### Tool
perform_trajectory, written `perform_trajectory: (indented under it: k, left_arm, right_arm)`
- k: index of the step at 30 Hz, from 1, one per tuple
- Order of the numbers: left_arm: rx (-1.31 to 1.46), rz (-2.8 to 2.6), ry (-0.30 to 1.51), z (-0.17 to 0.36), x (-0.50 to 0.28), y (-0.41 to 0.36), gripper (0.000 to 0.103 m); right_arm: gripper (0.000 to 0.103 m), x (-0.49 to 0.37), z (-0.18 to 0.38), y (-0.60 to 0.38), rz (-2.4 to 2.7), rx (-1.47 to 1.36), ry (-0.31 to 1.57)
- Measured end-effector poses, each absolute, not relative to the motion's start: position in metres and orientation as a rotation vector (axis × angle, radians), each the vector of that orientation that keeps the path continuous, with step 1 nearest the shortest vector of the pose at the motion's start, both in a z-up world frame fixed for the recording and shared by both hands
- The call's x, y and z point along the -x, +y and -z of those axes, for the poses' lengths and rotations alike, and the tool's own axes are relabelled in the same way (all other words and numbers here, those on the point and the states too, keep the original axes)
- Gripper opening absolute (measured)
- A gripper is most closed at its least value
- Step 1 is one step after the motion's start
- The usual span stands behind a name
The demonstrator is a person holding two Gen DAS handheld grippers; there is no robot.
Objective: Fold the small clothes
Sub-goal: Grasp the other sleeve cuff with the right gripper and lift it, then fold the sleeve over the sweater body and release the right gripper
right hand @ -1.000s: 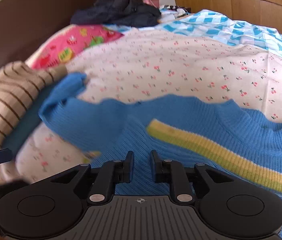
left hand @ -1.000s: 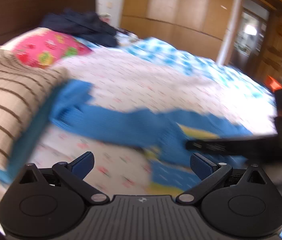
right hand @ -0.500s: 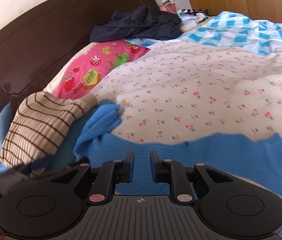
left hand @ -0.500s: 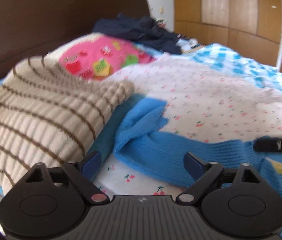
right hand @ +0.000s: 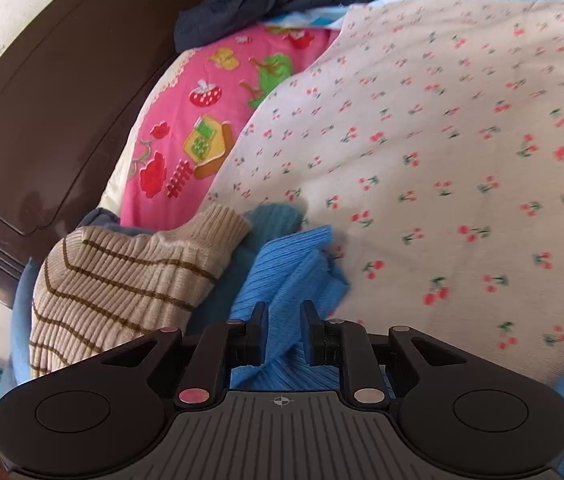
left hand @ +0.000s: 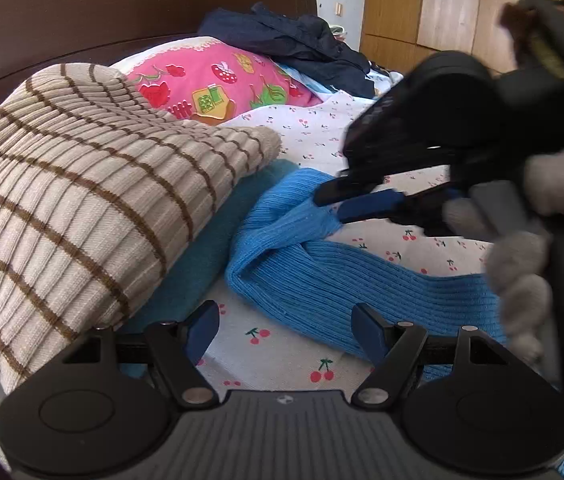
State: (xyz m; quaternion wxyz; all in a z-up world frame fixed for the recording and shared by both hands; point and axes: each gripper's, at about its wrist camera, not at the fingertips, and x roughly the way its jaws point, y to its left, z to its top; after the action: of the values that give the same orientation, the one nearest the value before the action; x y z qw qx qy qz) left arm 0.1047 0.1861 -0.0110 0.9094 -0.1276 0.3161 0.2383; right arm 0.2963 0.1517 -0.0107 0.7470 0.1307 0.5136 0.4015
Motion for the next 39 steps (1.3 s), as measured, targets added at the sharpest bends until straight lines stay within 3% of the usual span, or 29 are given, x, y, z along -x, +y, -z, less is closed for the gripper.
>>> perform_trajectory:
  k: [2,8,10,16,29,34,39]
  left_arm:
    - [0.262,-0.493,0.649,0.01,-0.104,0.187,0.074]
    - [0.298,-0.495,0.664,0.013,-0.104,0.193,0.074]
    - [0.302,-0.496,0.659,0.012,-0.103,0.193,0.074]
    - [0.265,-0.485,0.644,0.01,-0.101,0.184,0.075]
    - [0.127,-0.328,0.57,0.0,-0.104,0.147,0.083]
    - [0.018,-0.215,0.558,-0.001,-0.103,0.119,0.087]
    - [-0.098,-0.121,0.578,0.003,-0.102,0.09,0.088]
  right_arm:
    - [0.028,-0.297,0.014,0.159,-0.871,-0.266,1.141]
    - [0.027,-0.303,0.026,0.166,-0.823,-0.224,1.189]
    - [0.011,-0.304,0.026,0.163,-0.825,-0.244,1.186]
    - [0.008,-0.291,-0.007,0.138,-0.853,-0.247,1.045]
    - [0.008,-0.22,-0.099,-0.096,-0.624,-0.528,0.736]
    - [0.008,-0.168,-0.076,-0.174,-0.419,-0.556,0.699]
    - [0.008,-0.147,-0.007,-0.22,-0.209,-0.605,0.806]
